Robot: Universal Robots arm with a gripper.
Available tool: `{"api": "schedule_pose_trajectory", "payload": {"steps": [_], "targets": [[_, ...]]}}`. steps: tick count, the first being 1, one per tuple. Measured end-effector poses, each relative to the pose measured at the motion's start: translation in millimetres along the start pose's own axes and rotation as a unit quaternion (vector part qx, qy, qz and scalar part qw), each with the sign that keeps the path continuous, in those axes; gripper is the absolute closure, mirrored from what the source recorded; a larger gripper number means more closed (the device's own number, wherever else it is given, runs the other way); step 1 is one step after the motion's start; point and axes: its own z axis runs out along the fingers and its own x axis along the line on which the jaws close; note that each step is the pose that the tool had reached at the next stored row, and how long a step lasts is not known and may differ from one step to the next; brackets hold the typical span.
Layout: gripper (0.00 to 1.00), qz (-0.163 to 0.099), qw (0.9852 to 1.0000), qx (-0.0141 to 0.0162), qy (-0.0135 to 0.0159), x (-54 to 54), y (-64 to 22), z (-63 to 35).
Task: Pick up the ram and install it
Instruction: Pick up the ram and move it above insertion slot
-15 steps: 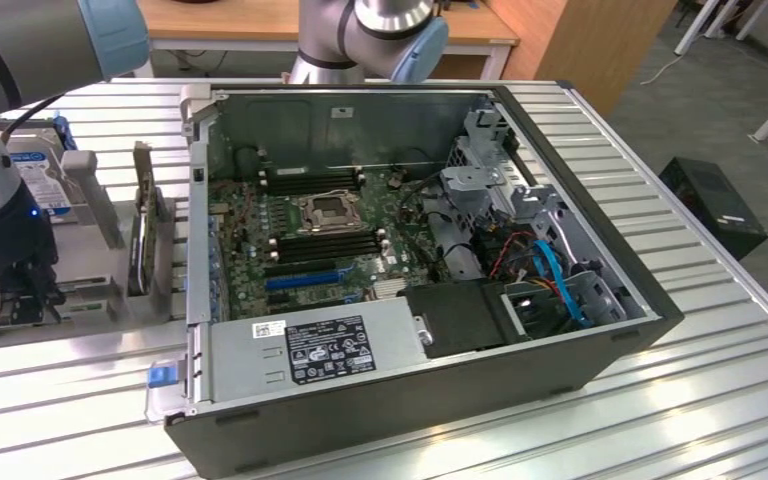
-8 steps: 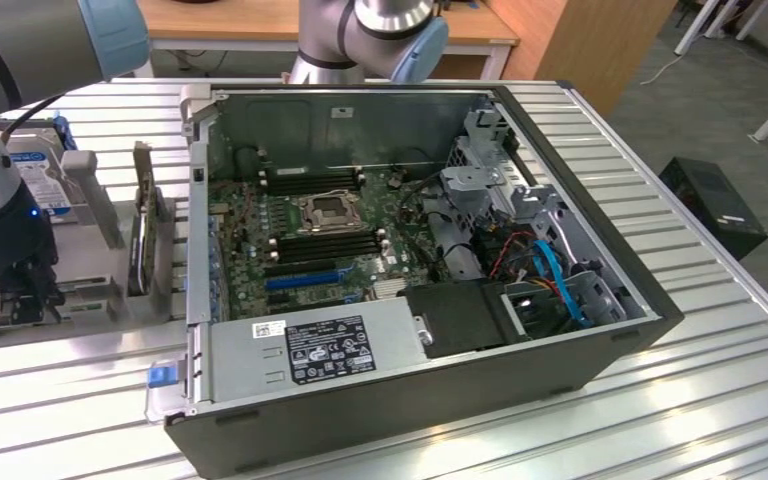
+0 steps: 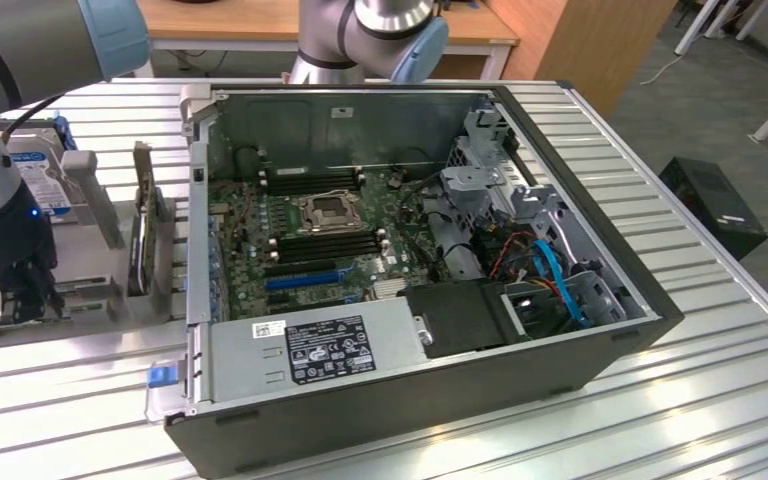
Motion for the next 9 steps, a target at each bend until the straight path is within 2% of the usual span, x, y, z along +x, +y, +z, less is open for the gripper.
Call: {"api": "schedule_pose_trajectory", "payload": {"steps": [1, 9], "targets": [[0.87, 0.000, 1.0000, 0.0000, 0.0000, 0.0, 0.0, 0.0], [0.88, 0.000, 1.0000, 0.0000, 0.0000, 0.0, 0.0, 0.0]]}}
